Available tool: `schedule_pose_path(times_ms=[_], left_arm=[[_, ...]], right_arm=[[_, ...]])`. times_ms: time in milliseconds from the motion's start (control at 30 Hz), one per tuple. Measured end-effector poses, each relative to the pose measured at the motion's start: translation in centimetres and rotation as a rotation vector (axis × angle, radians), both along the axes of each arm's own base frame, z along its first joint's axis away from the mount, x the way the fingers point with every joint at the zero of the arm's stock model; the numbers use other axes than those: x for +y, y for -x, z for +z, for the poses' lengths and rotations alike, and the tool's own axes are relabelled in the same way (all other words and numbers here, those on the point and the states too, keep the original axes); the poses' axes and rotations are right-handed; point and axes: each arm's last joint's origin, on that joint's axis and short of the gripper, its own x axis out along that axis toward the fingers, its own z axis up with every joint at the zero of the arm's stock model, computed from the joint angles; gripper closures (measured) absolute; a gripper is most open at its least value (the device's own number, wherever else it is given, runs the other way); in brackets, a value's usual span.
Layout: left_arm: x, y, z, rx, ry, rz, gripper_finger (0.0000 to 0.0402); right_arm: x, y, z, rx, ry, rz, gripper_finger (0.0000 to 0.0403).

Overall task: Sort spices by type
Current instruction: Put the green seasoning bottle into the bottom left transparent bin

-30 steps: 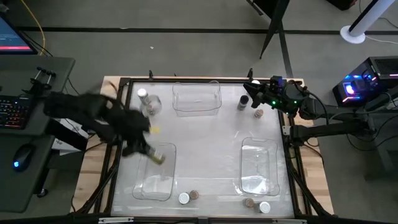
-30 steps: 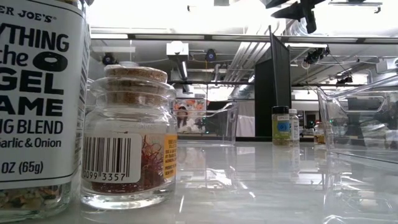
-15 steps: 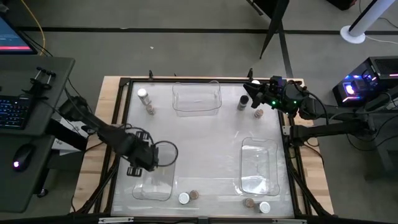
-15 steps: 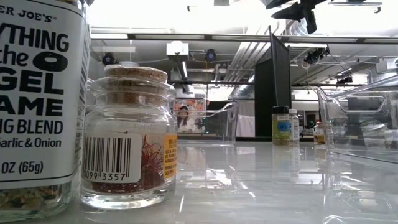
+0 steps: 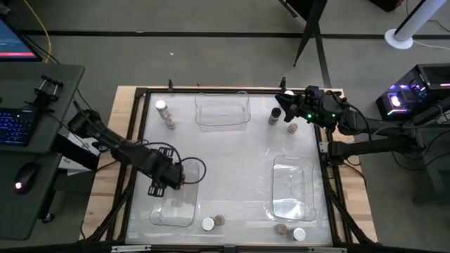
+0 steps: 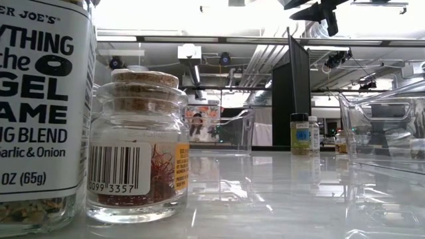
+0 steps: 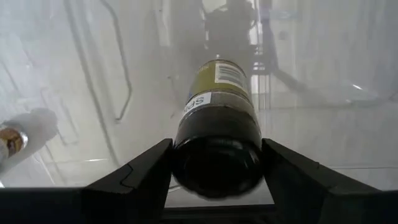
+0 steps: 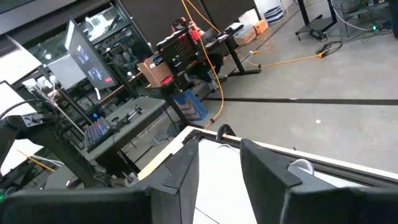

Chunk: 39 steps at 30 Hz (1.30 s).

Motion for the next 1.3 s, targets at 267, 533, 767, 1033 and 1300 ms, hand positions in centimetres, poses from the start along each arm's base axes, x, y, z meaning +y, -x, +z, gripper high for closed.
schedule_pose_path(times_ms=[267, 533, 767, 1033, 1300], left_arm=[[0.7, -0.2, 0.3, 0.008, 0.066, 0.039, 0.0136], [1.6, -0.1, 4.2, 0.035, 0.126, 0.051, 0.0129], [5.9, 1.5, 12.0, -0.375, 0.039, 0.211, 0.0129], [12.0, 3.1, 15.6, -0.746, -0.015, 0.509, 0.0129], [14.7, 2.3, 18.4, -1.092, -0.021, 0.555, 0.0129]], right_arm=[[0.0, 0.0, 0.0, -0.001, 0.000, 0.000, 0.0289], [0.2, -0.1, 0.5, -0.029, -0.058, 0.083, 0.0287], [-1.3, 0.0, 1.9, 0.339, -0.080, 0.002, 0.0235], [-5.1, -2.3, -0.4, 0.760, -0.242, -0.064, 0.0173], [-11.4, -4.6, -6.6, 0.938, -0.564, -0.143, 0.0169]])
